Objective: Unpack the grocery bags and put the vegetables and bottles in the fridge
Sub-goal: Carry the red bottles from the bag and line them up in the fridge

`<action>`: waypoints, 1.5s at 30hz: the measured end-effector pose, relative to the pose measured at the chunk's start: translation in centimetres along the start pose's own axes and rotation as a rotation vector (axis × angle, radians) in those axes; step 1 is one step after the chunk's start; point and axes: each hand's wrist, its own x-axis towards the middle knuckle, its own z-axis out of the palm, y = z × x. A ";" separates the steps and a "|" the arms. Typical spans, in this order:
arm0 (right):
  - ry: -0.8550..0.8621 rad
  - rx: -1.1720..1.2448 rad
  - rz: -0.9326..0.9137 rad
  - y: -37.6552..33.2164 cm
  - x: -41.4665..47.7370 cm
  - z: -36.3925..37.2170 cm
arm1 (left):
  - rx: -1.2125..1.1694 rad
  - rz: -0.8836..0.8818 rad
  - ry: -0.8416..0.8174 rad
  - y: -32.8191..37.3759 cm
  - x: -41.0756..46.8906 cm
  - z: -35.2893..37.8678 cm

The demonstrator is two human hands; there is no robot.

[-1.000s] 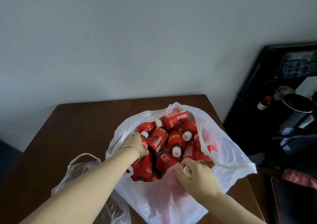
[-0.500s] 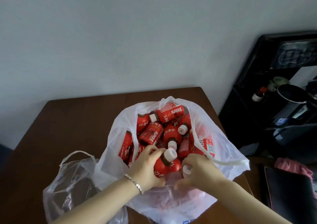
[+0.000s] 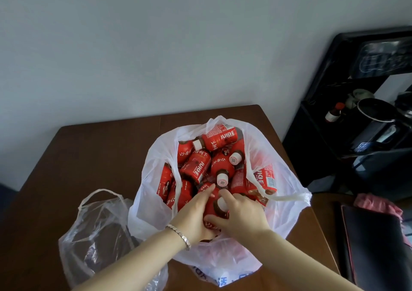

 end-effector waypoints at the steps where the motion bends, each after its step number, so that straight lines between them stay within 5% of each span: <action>1: -0.010 0.013 -0.004 0.1 0.2 0.0 | -0.008 -0.020 -0.003 0.0 0.0 0.0; 10: -0.044 0.060 -0.053 0.6 0.5 -0.4 | -0.074 -0.091 -0.230 0.7 0.6 -3.8; 18: 0.164 0.058 -0.085 2.0 0.4 -5.5 | 0.284 -0.152 0.164 0.7 11.4 -7.2; 26: 0.068 0.009 -0.025 3.9 1.8 -6.0 | 0.331 -0.239 0.213 -1.2 16.4 -5.6; 30: 0.076 0.036 0.016 4.2 2.1 -5.7 | 0.589 -0.139 0.154 1.0 15.5 -5.9; 37: 0.074 0.060 -0.019 2.6 1.3 -7.1 | 0.788 -0.153 0.294 5.7 10.0 -9.7; 42: 0.192 0.092 -0.024 -0.5 0.5 -10.8 | 0.765 -0.236 0.359 9.4 5.2 -12.9; 45: 0.309 0.042 -0.036 -2.7 -0.6 -13.9 | 0.826 -0.143 0.383 12.0 2.3 -15.2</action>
